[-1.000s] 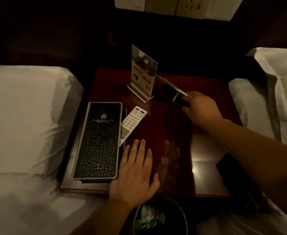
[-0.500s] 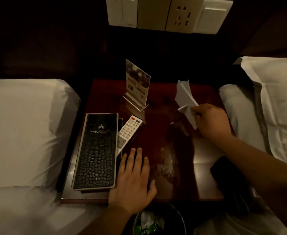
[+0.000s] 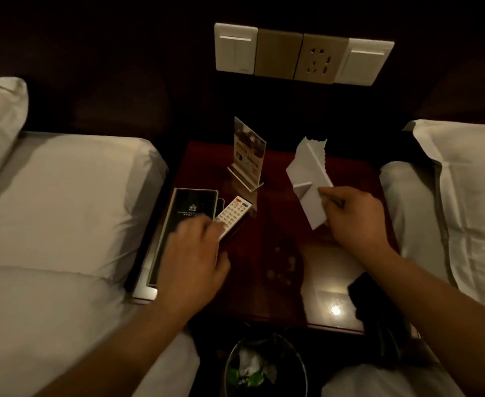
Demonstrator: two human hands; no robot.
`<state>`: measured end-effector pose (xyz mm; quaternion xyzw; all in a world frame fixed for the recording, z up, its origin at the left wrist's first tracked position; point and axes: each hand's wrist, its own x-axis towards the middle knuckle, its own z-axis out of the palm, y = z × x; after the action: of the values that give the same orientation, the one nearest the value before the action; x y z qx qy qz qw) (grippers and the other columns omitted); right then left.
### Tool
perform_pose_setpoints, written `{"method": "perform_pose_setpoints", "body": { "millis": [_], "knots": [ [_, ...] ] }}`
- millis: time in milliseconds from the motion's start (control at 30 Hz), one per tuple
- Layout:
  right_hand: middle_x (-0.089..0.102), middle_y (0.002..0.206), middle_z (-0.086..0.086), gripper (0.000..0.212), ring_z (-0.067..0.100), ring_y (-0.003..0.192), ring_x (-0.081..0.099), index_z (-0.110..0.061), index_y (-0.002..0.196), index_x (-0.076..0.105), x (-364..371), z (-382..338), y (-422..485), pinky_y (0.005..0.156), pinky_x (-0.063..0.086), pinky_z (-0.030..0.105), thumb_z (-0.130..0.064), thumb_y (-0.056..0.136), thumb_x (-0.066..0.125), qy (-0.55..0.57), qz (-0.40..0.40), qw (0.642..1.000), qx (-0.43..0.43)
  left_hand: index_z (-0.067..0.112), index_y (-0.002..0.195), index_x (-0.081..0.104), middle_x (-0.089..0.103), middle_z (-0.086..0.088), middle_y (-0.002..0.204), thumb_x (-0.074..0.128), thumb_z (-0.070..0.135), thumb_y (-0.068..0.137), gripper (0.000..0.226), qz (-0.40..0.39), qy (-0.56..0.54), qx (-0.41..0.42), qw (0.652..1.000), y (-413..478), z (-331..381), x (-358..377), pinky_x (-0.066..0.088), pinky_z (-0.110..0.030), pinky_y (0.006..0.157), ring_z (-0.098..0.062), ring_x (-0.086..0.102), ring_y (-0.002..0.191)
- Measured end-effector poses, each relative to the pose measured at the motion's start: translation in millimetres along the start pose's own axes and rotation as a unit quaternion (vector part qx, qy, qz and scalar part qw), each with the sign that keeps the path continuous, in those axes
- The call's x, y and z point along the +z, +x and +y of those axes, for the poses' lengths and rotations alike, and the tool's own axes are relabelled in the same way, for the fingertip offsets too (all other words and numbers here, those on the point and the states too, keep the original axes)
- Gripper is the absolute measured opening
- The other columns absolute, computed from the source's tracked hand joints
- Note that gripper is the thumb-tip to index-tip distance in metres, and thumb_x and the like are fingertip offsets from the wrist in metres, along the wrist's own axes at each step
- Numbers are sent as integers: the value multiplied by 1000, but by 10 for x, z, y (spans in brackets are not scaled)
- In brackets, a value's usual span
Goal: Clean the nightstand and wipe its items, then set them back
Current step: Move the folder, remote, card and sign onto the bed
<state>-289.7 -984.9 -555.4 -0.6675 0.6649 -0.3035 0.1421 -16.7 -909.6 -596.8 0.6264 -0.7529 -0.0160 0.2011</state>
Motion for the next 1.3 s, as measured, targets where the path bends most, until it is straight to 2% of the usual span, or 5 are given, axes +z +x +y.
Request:
{"method": "perform_pose_setpoints", "body": {
  "millis": [167, 267, 533, 1167, 1300],
  "knots": [
    [71, 114, 8, 27, 17, 71, 71, -16, 120, 68, 43, -81, -164, 56, 55, 21, -15, 95, 58, 88, -24, 995, 49, 12, 152, 22, 33, -25, 147, 76, 63, 68, 112, -133, -59, -374, 916, 51, -454, 59, 37, -57, 105, -45, 32, 136],
    [68, 118, 6, 26, 13, 68, 72, -20, 119, 69, 95, -79, -257, 54, 56, 16, -17, 94, 60, 134, -33, 988, 71, 8, 150, 31, 43, -23, 145, 84, 60, 62, 115, -174, -170, -459, 855, 78, -632, 193, 43, -51, 107, -41, 43, 132],
    [66, 121, 6, 26, 9, 73, 69, -19, 119, 68, 127, -91, -410, 63, 62, 31, -16, 94, 60, 145, -42, 986, 73, 12, 120, 68, 72, -10, 114, 95, 22, 59, 68, -167, -370, -466, 786, 98, -802, 282, 53, -47, 98, -30, 67, 105],
    [60, 109, -19, 49, 6, 76, 71, -34, 137, 51, -20, -505, -630, 57, 61, 27, -16, 92, 63, 232, -71, 967, 74, 15, 105, 72, 79, -11, 91, 91, 24, 45, 63, -27, -562, -494, 663, -493, -530, -396, 60, -40, 60, -30, 77, 78],
    [67, 117, -5, 38, 11, 86, 70, -28, 127, 55, -2, -717, -665, 59, 61, 27, -17, 92, 64, 269, -109, 952, 96, 11, 106, 71, 79, -13, 93, 88, 23, 50, 60, 25, -575, -502, 645, -771, -543, -693, 60, -38, 62, -32, 76, 80]
  ]
}}
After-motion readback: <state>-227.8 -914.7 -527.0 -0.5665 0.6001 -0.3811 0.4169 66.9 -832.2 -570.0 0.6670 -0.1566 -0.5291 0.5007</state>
